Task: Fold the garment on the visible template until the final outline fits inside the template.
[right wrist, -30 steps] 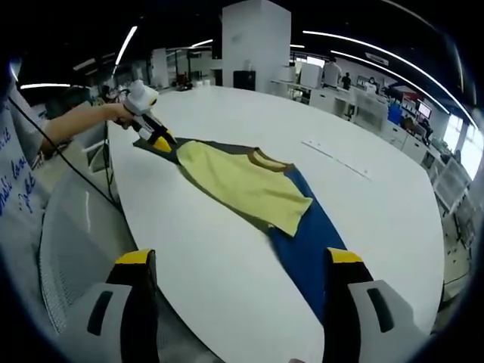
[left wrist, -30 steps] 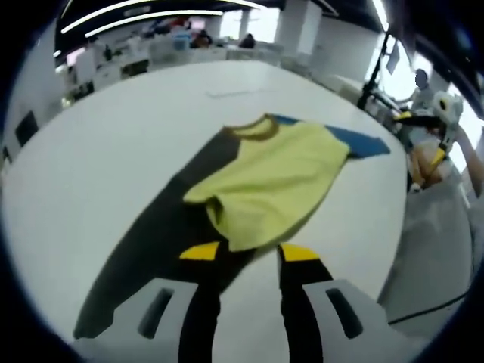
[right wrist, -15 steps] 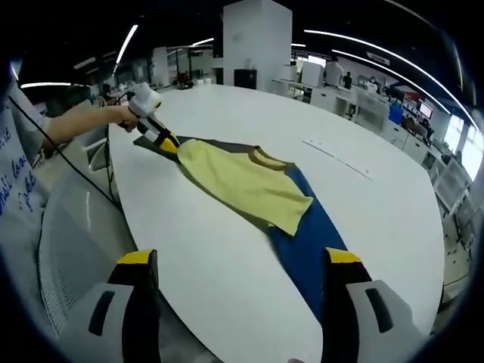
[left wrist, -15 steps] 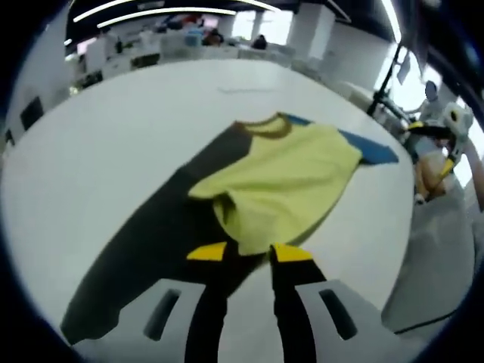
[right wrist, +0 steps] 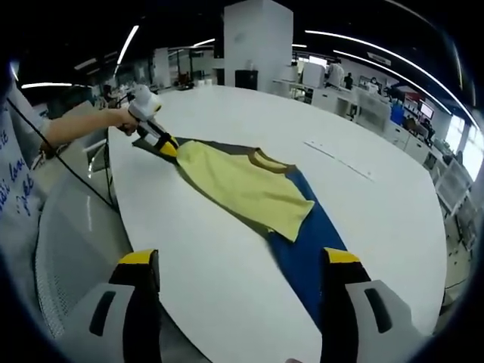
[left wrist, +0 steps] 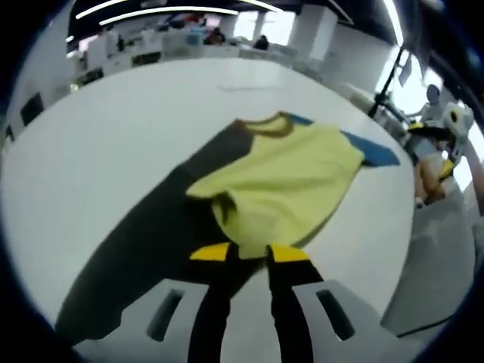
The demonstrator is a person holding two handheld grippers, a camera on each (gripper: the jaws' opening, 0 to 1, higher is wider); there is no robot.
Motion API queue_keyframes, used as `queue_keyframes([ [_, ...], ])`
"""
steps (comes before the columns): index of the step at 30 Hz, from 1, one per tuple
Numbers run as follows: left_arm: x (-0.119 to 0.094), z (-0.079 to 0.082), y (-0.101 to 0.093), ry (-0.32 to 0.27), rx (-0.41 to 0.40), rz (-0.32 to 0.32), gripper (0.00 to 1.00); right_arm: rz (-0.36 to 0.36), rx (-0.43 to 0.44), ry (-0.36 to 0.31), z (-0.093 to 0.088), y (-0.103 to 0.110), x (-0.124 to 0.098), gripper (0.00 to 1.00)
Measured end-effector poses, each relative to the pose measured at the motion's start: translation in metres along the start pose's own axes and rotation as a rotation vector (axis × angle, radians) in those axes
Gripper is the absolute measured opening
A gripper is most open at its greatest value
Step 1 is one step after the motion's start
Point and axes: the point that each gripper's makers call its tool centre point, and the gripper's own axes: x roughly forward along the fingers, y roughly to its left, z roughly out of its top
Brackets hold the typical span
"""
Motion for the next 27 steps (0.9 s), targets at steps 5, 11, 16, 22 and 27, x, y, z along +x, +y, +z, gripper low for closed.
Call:
queue_keyframes([
  [5,0.003,-0.005,0.001,0.015,-0.010,-0.001,0.14,0.014,0.048,-0.032,0.004,-0.004,0.006,0.84],
  [11,0.004,-0.006,0.002,0.013,-0.014,-0.003,0.13,-0.007,0.090,-0.055,0.006,-0.016,0.014,0.83],
  [16,0.004,-0.007,0.001,0.023,-0.005,-0.009,0.12,-0.020,0.114,-0.050,0.003,-0.026,0.024,0.76],
  [22,0.003,-0.007,0.000,0.018,-0.028,-0.002,0.10,-0.049,0.159,-0.063,-0.001,-0.040,0.035,0.61],
  [27,0.003,-0.006,-0.002,0.021,-0.031,-0.012,0.07,-0.058,0.175,-0.069,-0.002,-0.046,0.042,0.58],
])
